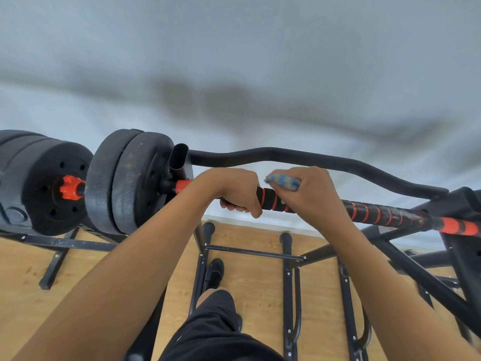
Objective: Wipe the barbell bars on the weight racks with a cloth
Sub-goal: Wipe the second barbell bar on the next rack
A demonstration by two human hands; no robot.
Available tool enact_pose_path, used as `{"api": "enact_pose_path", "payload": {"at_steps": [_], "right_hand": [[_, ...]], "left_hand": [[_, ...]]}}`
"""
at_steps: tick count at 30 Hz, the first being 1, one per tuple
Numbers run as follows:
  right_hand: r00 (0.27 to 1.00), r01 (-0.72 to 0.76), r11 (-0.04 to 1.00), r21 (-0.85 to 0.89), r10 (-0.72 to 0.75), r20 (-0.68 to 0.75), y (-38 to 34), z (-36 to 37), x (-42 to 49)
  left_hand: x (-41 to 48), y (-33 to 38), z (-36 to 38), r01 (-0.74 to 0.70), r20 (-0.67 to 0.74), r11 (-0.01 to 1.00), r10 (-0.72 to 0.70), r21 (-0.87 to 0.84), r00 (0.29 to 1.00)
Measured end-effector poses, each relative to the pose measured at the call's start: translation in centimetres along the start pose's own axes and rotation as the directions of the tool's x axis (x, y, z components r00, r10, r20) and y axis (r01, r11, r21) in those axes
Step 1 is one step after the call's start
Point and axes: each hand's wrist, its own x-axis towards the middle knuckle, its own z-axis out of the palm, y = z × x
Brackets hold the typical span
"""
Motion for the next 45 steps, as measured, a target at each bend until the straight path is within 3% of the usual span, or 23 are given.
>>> {"api": "enact_pose_path", "payload": {"at_steps": [3, 9, 13, 15, 19, 26, 30, 34, 36, 39, 45], "right_hand": [[1.000, -0.002, 0.993, -0.122, 0.005, 0.030, -0.2, 0.7, -0.8], [0.997, 0.077, 0.983, -0.168, -0.071, 0.040, 0.3, 1.4, -4.1], [0.988, -0.027, 0.998, 0.064, 0.037, -0.153, 0.0, -0.4, -3.5], [0.982, -0.098, 0.990, 0.101, 0.113, -0.149, -0.2, -1.2, -1.5], [0.981, -0.169, 0.984, -0.064, 0.174, 0.081, -0.1, 0.0, 0.3], [1.000, -0.022, 0.963, -0.268, 0.019, -0.013, -0.4, 0.8, -3.2], [0.997, -0.035, 0.984, -0.174, 0.022, -0.080, -0.5, 0.6, -5.0], [0.983, -0.070, 0.993, 0.100, 0.086, -0.164, -1.4, -0.7, -2.6], [0.989, -0.127, 0.989, 0.075, 0.132, -0.065, -1.4, -0.7, -0.6], [0.985, -0.105, 0.986, -0.133, 0.121, 0.122, -0.9, 0.2, 0.5], [0.998, -0.040, 0.987, -0.155, 0.047, 0.041, -0.9, 0.5, -1.8]], "left_hand": [[0.1, -0.1, -0.1, 0.000, 0.011, 1.000, 0.000, 0.000, 1.000], [0.2, -0.2, -0.2, -0.023, 0.025, 1.000, 0.023, -0.016, 0.999], [0.3, -0.4, 0.0, -0.037, -0.007, 0.999, 0.037, -0.010, 0.999], [0.2, -0.4, 0.1, -0.039, -0.019, 0.999, 0.039, -0.007, 0.999], [0.1, -0.3, 0.2, -0.035, -0.033, 0.999, 0.036, 0.016, 0.999], [0.4, -0.4, 0.3, -0.031, -0.046, 0.999, 0.032, 0.021, 0.998], [0.3, -0.4, 0.3, -0.039, -0.044, 0.999, 0.040, 0.011, 0.998], [0.1, -0.3, 0.4, -0.028, -0.054, 0.999, 0.030, 0.027, 0.998], [0.0, -0.3, 0.4, -0.031, -0.054, 0.999, 0.032, 0.028, 0.998], [0.0, -0.3, 0.3, -0.029, -0.052, 0.999, 0.030, 0.024, 0.998], [0.2, -0.3, 0.3, -0.036, -0.029, 0.999, 0.037, 0.018, 0.999]]}}
